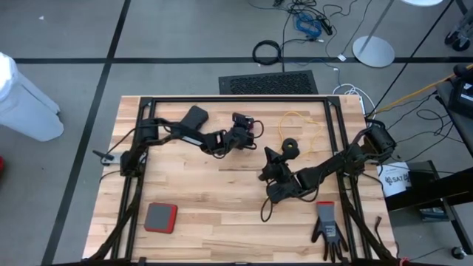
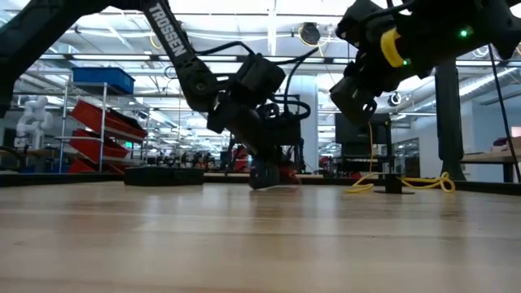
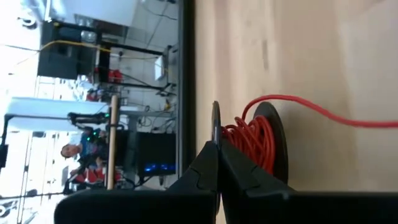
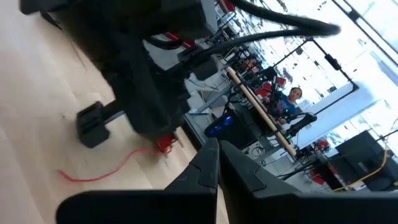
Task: Coil cords
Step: Coil the red wire onto the black spool
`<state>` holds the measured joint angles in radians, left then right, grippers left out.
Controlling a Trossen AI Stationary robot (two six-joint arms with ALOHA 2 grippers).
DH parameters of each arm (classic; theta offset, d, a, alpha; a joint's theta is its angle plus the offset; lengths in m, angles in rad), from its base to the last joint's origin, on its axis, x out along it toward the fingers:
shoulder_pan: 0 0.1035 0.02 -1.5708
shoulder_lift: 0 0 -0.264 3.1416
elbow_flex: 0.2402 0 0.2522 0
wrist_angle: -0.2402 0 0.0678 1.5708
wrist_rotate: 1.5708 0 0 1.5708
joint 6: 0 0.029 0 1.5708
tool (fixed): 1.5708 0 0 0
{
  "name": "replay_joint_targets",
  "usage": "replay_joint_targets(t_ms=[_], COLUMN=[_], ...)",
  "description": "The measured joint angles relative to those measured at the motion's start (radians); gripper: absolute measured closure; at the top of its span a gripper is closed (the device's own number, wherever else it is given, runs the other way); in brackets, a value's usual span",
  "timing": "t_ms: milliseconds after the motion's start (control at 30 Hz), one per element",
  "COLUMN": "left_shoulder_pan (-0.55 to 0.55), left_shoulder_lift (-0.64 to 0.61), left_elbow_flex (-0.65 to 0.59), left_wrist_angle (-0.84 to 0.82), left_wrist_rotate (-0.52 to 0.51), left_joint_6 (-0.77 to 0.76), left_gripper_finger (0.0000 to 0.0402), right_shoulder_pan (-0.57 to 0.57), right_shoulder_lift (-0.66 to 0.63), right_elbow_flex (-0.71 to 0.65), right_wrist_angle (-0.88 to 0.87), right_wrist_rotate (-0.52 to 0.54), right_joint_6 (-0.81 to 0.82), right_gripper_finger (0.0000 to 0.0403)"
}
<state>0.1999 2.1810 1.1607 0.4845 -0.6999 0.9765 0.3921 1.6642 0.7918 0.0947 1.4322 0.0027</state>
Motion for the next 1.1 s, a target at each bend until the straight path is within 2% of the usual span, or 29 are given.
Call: replay_joint_targets(t_ms=[167, 467, 767, 900, 1100], left_shoulder_pan=[0.018, 0.015, -0.032, -0.053, -0.086], left_shoulder_lift=[0.023, 0.021, 0.018, -0.001, -0.067], left_elbow_flex=[0.001, 0.001, 0.003, 0.003, -0.004], left_wrist_angle=[0.017, -0.051, -0.139, -0.215, -0.394], left_wrist_rotate=[0.001, 0.079, 0.033, 0.035, 0.271], left_joint_6=[-0.023, -0.059, -0.116, -0.199, -0.37], left_gripper_finger=[0.0381, 0.0272, 0.0189, 0.0166, 0.0157], right_shoulder_pan=[0.013, 0.016, 0.022, 0.022, 0.022], right_shoulder_lift=[0.0, 0.0, 0.0, 0.0, -0.002], right_elbow_flex=[0.0, 0.0, 0.0, 0.0, -0.001], right_wrist_angle=[-0.084, -0.208, -0.273, -0.287, -0.331], right_wrist_rotate=[-0.002, -0.025, -0.044, -0.05, -0.051], right_joint_6=[0.113, 0.278, 0.354, 0.357, 0.379], right_gripper_finger=[0.0403, 0.0403, 0.0403, 0.0403, 0.0403])
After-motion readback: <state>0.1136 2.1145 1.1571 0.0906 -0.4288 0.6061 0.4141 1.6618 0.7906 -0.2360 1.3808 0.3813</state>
